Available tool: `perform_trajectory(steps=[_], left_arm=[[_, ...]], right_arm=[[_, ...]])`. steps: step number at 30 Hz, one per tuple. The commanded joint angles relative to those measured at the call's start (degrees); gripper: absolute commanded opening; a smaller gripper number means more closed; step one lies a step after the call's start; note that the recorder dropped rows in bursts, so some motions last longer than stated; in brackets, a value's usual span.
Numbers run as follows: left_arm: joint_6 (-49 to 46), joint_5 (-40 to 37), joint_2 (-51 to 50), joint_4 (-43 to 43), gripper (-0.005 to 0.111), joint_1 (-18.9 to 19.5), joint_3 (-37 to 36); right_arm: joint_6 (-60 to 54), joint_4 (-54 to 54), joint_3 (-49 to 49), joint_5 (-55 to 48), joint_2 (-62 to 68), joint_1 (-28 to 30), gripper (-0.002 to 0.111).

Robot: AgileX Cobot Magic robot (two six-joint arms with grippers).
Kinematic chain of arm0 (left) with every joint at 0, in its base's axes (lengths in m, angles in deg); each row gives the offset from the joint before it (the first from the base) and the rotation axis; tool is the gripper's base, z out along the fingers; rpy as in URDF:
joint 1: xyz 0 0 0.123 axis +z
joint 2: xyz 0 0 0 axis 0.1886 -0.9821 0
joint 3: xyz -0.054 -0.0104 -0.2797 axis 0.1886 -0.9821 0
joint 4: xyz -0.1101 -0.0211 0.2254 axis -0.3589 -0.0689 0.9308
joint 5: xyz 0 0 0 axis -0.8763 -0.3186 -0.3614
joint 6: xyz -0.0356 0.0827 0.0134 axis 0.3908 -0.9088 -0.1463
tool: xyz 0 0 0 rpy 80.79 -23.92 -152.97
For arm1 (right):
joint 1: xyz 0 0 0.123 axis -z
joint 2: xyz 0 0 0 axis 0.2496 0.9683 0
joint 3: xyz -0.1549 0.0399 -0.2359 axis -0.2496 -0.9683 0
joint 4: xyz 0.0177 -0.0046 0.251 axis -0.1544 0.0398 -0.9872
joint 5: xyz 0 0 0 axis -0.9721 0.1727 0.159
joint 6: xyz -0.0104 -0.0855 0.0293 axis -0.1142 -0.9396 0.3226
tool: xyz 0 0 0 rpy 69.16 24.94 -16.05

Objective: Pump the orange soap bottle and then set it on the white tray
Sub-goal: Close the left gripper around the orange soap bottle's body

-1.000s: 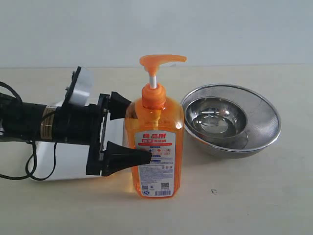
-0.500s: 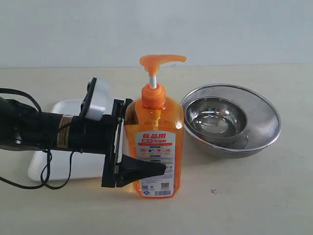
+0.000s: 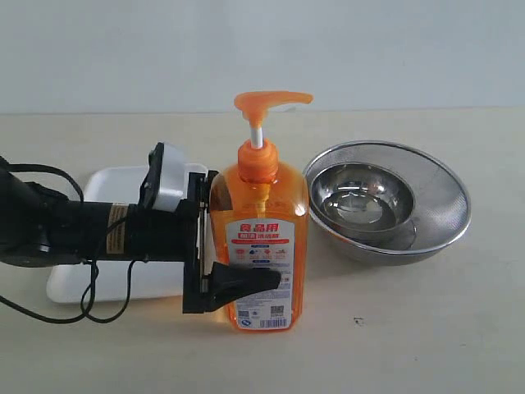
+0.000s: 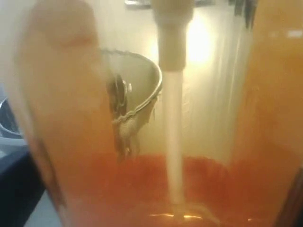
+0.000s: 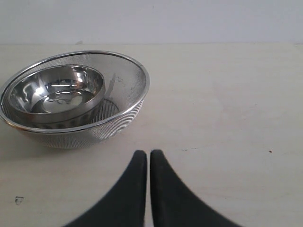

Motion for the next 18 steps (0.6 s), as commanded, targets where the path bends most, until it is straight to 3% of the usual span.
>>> perform_trajectory(steps=[1,18], left_arm=[[-1.2,0.5,-0.1,-2.5,0.109,-0.4,0.0],[-1.2,0.5,-0.1,-2.0,0.109,-2.9,0.0]], right_arm=[[-0.2,0.2,0.1,0.7,-0.2,0.1,0.0],[-0.2,0.2,0.1,0.7,-0.2,0.1,0.0]])
